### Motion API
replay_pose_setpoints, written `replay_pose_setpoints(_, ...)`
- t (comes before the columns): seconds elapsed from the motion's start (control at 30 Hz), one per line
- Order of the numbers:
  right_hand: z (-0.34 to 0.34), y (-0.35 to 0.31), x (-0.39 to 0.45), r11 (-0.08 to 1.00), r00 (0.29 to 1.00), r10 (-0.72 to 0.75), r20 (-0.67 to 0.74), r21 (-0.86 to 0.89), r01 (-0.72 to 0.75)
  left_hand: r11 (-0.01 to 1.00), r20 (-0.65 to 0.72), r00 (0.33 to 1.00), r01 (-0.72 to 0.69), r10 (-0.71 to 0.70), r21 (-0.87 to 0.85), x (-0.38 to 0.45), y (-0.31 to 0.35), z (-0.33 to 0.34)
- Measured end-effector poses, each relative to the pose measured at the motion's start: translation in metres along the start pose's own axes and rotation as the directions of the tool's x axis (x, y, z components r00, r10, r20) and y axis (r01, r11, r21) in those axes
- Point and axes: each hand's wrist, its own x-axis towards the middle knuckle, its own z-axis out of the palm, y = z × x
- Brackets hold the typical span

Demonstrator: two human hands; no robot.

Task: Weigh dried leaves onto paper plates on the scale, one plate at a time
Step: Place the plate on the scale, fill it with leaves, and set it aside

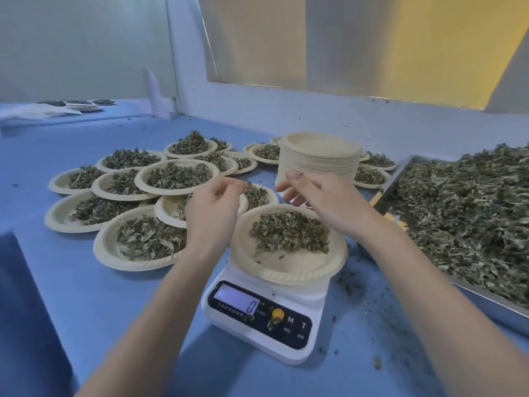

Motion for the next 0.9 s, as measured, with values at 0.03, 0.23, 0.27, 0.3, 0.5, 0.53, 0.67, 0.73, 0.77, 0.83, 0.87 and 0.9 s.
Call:
replay_pose_setpoints(0.03, -0.001, 0.000, 0.000, 1.000, 1.000, -0.009, 0.001, -0.025, 0.009, 0.999, -0.026, 0.999, -0.032, 0.032, -0.007, -0.002, -0.004, 0.000)
replay_pose_setpoints(0.23, -0.004, 0.003, -0.002, 0.978, 0.999, -0.051, 0.007, -0.202, 0.052, 0.992, -0.106, 0.988, -0.116, 0.110, -0.052, -0.014, -0.021, -0.002)
replay_pose_setpoints(0.27, -0.004, 0.003, -0.001, 0.976, 0.999, -0.053, 0.006, -0.210, 0.053, 0.992, -0.104, 0.988, -0.118, 0.112, -0.053, -0.014, -0.023, -0.003)
replay_pose_setpoints(0.3, -0.004, 0.003, -0.001, 0.974, 0.998, -0.056, 0.008, -0.217, 0.057, 0.991, -0.101, 0.988, -0.123, 0.117, -0.048, -0.015, -0.024, -0.004)
replay_pose_setpoints(0.5, -0.003, -0.001, -0.005, 0.973, 0.997, -0.057, 0.057, -0.219, 0.068, 0.953, -0.053, 0.953, -0.293, 0.297, 0.070, -0.019, -0.017, -0.002)
replay_pose_setpoints(0.53, -0.004, -0.002, -0.007, 0.974, 0.997, -0.058, 0.057, -0.215, 0.069, 0.924, -0.017, 0.931, -0.359, 0.364, 0.133, -0.020, -0.011, 0.001)
replay_pose_setpoints(0.67, -0.029, 0.008, -0.018, 0.974, 1.000, -0.011, 0.029, -0.228, 0.017, 0.775, 0.225, 0.825, -0.564, 0.518, 0.285, -0.028, 0.020, 0.033)
replay_pose_setpoints(0.73, -0.050, 0.022, -0.027, 0.945, 0.999, 0.051, 0.018, -0.323, -0.042, 0.712, 0.363, 0.765, -0.636, 0.532, 0.297, -0.038, 0.033, 0.061)
replay_pose_setpoints(0.77, -0.062, 0.031, -0.031, 0.909, 0.996, 0.088, 0.009, -0.410, -0.077, 0.685, 0.434, 0.731, -0.667, 0.527, 0.293, -0.044, 0.038, 0.078)
replay_pose_setpoints(0.83, -0.084, 0.051, -0.040, 0.799, 0.982, 0.188, 0.015, -0.584, -0.144, 0.662, 0.559, 0.678, -0.696, 0.478, 0.279, -0.057, 0.044, 0.111)
replay_pose_setpoints(0.87, -0.093, 0.062, -0.045, 0.739, 0.966, 0.258, 0.031, -0.650, -0.176, 0.667, 0.604, 0.668, -0.689, 0.435, 0.282, -0.064, 0.047, 0.127)
replay_pose_setpoints(0.9, -0.099, 0.072, -0.049, 0.682, 0.939, 0.339, 0.050, -0.701, -0.209, 0.673, 0.637, 0.669, -0.674, 0.383, 0.304, -0.071, 0.048, 0.140)
